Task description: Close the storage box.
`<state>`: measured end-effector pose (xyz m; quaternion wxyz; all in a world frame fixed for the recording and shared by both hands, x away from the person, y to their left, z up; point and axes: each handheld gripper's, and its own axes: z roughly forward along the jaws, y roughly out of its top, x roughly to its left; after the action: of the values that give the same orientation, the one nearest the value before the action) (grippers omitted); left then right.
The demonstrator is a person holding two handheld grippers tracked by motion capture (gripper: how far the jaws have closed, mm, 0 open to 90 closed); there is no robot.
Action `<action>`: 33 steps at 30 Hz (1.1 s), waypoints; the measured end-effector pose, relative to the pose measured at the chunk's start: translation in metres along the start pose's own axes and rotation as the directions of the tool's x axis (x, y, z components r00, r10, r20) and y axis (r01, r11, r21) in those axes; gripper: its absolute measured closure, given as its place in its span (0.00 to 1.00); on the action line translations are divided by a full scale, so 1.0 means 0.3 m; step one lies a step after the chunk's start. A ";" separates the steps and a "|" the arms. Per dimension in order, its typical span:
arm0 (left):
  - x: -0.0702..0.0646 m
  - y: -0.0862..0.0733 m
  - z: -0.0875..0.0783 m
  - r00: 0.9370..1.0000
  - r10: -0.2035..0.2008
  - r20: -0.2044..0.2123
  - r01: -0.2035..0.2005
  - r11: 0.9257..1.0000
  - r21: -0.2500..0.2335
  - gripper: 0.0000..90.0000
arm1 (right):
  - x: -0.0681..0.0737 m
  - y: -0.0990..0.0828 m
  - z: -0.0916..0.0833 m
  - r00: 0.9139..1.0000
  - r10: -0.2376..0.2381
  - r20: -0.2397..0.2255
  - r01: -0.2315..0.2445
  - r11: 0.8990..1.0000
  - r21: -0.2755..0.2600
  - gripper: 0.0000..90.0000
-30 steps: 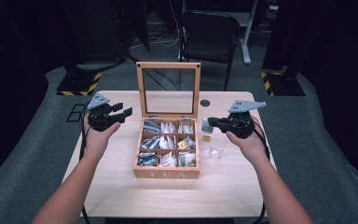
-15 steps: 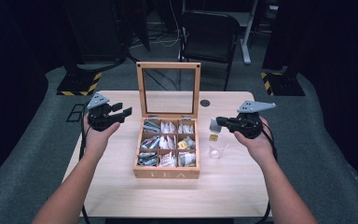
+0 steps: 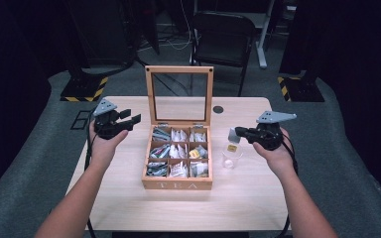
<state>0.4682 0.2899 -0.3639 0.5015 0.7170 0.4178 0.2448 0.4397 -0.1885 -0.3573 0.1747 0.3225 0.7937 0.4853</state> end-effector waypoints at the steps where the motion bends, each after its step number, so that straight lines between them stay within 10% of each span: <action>1: 0.000 0.000 0.000 1.000 0.000 0.000 0.000 1.000 0.000 0.54 | -0.002 -0.006 0.001 1.000 0.002 0.003 -0.002 1.000 0.003 0.99; 33: -0.010 -0.003 0.015 1.000 0.012 0.010 -0.012 1.000 0.008 0.54 | -0.009 -0.178 0.100 0.999 0.037 0.026 -0.039 0.995 0.096 0.99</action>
<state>0.4697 0.2853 -0.3663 0.4991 0.7227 0.4121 0.2426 0.4411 -0.1877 -0.4185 0.1590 0.3515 0.8078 0.4456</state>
